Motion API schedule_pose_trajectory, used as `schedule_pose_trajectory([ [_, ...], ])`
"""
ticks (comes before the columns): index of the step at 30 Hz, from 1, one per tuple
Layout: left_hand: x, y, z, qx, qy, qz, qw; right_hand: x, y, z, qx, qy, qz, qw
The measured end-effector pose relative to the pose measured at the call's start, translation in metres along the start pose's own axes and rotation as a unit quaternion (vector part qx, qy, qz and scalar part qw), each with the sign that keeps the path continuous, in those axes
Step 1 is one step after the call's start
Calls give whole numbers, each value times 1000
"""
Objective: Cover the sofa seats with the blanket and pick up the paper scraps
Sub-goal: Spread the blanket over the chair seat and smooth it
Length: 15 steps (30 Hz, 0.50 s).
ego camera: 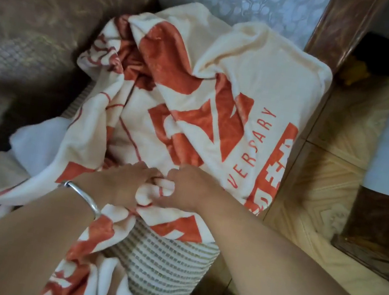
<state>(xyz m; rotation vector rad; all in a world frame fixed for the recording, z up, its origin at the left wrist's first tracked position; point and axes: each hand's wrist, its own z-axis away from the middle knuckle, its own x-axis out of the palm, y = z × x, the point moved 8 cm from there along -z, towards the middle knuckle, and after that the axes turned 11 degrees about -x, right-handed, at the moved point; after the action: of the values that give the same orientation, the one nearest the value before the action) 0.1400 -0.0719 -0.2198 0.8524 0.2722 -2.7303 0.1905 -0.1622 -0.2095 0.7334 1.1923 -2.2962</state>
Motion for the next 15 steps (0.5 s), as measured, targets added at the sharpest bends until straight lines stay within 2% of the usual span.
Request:
schedule_pose_trajectory([
  [2,-4,-2,5,-36,42,50,997,6,-11,5,-12,-2,37,999],
  [4,0,-1,14,-61,27,154,986,8,-17,9,2,-18,44,999],
  [6,10,-1,22,-71,-24,301,951,17,-15,13,43,-71,53,995],
  [7,15,0,27,-80,-45,363,927,19,-12,14,66,-83,70,992],
  [8,17,-1,32,-77,-35,397,914,17,-10,16,88,-70,92,989],
  [9,13,-5,35,-64,27,379,923,12,-9,19,111,-31,117,986],
  [10,6,-13,40,-53,130,329,934,5,-11,22,128,27,150,980],
  [11,-4,-19,50,-37,246,278,928,-3,-16,25,133,89,175,972],
  [12,-10,-23,64,-15,339,250,907,-6,-23,29,130,144,171,966],
  [13,-10,-27,76,1,388,242,890,-5,-30,31,120,176,146,966],
  [14,-5,-29,82,12,392,239,888,0,-39,32,103,185,118,970],
  [15,4,-31,83,17,362,230,903,7,-48,33,86,176,95,976],
])
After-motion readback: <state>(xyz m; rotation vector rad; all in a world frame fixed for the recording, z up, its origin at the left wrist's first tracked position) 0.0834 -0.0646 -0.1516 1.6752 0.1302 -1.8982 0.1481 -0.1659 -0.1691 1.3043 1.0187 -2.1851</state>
